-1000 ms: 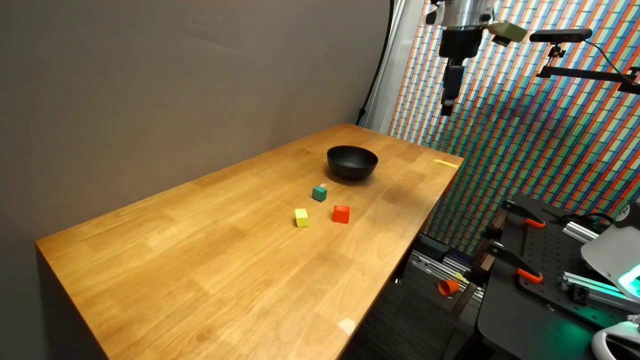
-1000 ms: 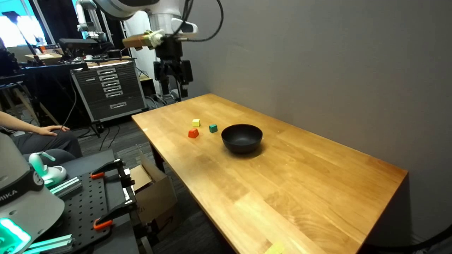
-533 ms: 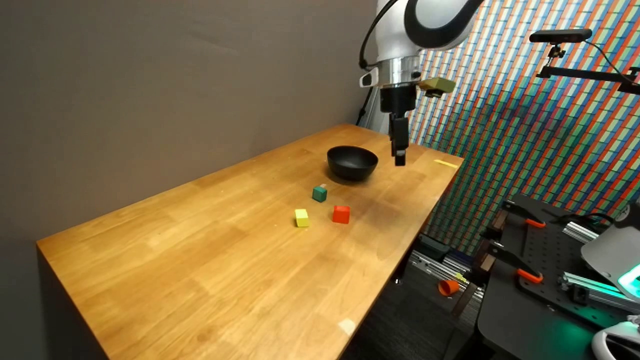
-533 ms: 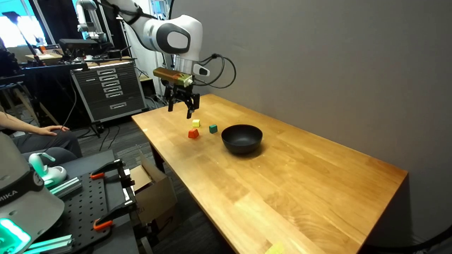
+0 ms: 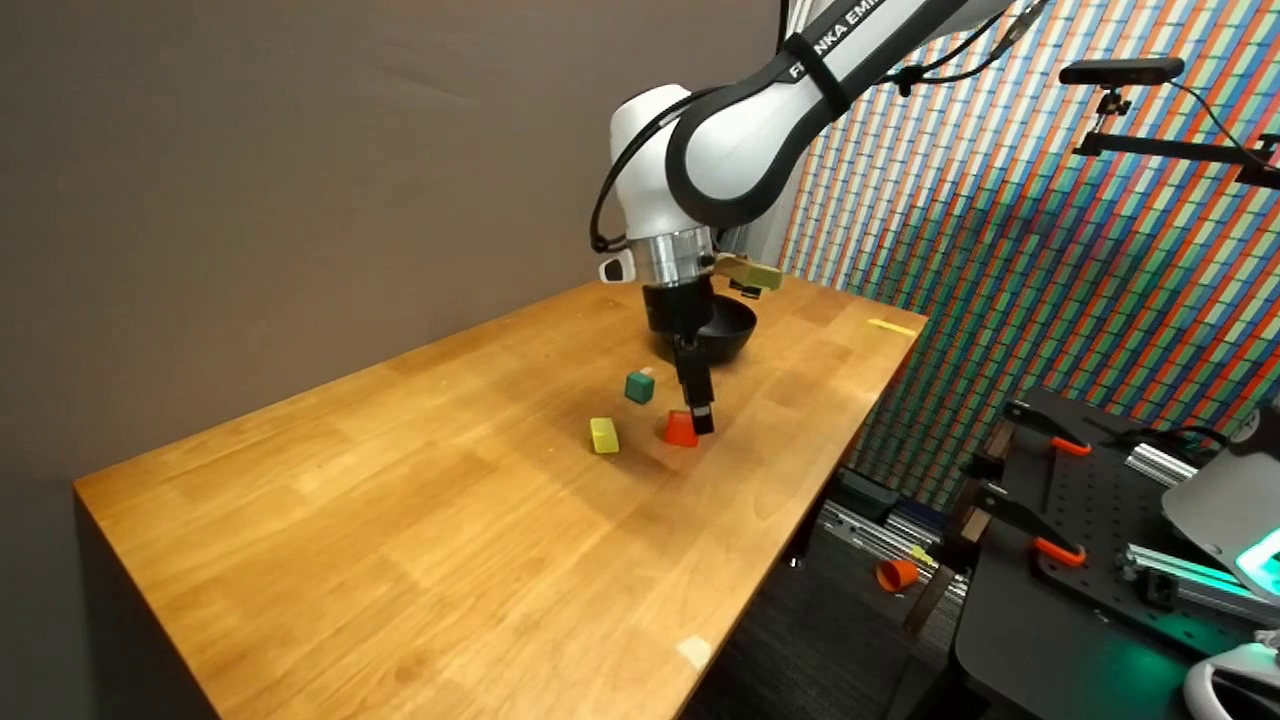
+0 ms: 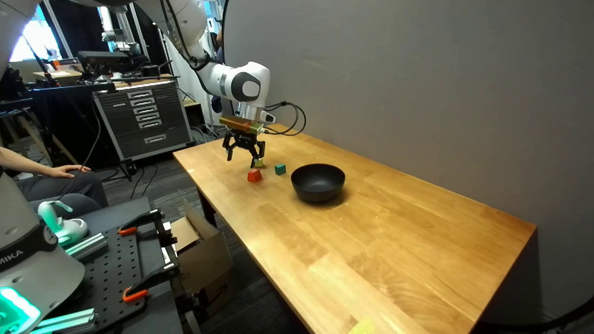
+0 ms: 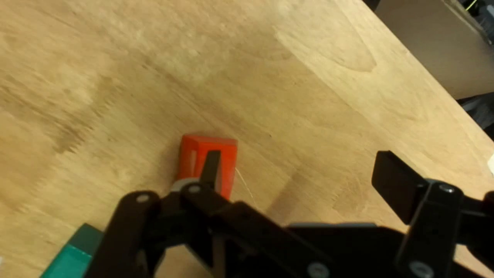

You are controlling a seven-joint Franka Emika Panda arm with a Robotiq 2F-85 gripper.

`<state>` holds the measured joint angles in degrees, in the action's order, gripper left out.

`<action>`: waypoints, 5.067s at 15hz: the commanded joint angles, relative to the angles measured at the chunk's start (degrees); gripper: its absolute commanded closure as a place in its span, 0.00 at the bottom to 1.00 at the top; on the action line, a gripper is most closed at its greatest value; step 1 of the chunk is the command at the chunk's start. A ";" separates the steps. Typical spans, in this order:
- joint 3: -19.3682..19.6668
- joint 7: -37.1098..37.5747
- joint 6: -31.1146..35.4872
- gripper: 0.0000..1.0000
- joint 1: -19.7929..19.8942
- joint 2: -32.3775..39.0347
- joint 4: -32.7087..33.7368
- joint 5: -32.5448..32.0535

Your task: Pick up the green and orange blocks from the table and put them in the black bowl.

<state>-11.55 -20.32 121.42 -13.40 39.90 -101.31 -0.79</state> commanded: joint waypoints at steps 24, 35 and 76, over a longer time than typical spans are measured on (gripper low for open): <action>5.55 13.99 -4.59 0.38 -5.86 7.83 9.32 -17.34; 7.25 16.72 -5.38 0.81 -6.62 4.38 8.31 -19.46; 0.38 1.33 -11.13 0.34 4.02 25.14 39.00 -1.73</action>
<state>-10.40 -17.77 112.36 -9.45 62.81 -66.40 -4.04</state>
